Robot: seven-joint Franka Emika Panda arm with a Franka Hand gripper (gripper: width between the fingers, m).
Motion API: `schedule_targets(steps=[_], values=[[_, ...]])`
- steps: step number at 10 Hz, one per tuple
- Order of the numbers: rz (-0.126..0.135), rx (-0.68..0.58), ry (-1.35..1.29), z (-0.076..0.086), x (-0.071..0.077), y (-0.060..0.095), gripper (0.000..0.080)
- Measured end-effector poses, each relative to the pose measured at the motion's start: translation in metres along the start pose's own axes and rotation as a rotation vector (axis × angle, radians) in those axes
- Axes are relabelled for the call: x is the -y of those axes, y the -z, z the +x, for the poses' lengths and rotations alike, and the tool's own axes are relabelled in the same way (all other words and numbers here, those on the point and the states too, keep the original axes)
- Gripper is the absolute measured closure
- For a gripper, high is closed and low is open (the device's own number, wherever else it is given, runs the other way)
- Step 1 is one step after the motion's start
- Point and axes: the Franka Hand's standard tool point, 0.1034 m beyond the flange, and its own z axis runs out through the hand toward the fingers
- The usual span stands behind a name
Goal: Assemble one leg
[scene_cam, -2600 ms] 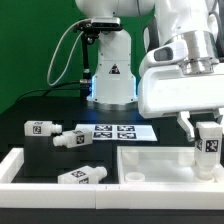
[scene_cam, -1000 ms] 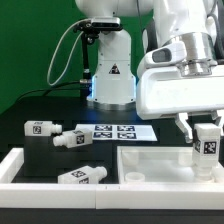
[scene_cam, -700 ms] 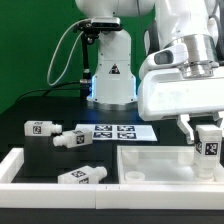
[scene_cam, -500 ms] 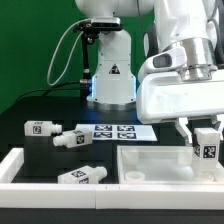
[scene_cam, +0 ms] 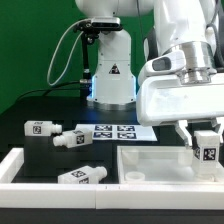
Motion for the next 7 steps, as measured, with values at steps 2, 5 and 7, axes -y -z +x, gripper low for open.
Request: schedule_targets(steps=[2,5,7], values=[[0.000,0.001,0.000,0.000,0.000,0.000,0.0277],[0.010,0.089,-0.012,0.021,-0.006,0.008,0.0158],[0.032,0.261,-0.040,0.022,-0.008,0.001,0.0151]])
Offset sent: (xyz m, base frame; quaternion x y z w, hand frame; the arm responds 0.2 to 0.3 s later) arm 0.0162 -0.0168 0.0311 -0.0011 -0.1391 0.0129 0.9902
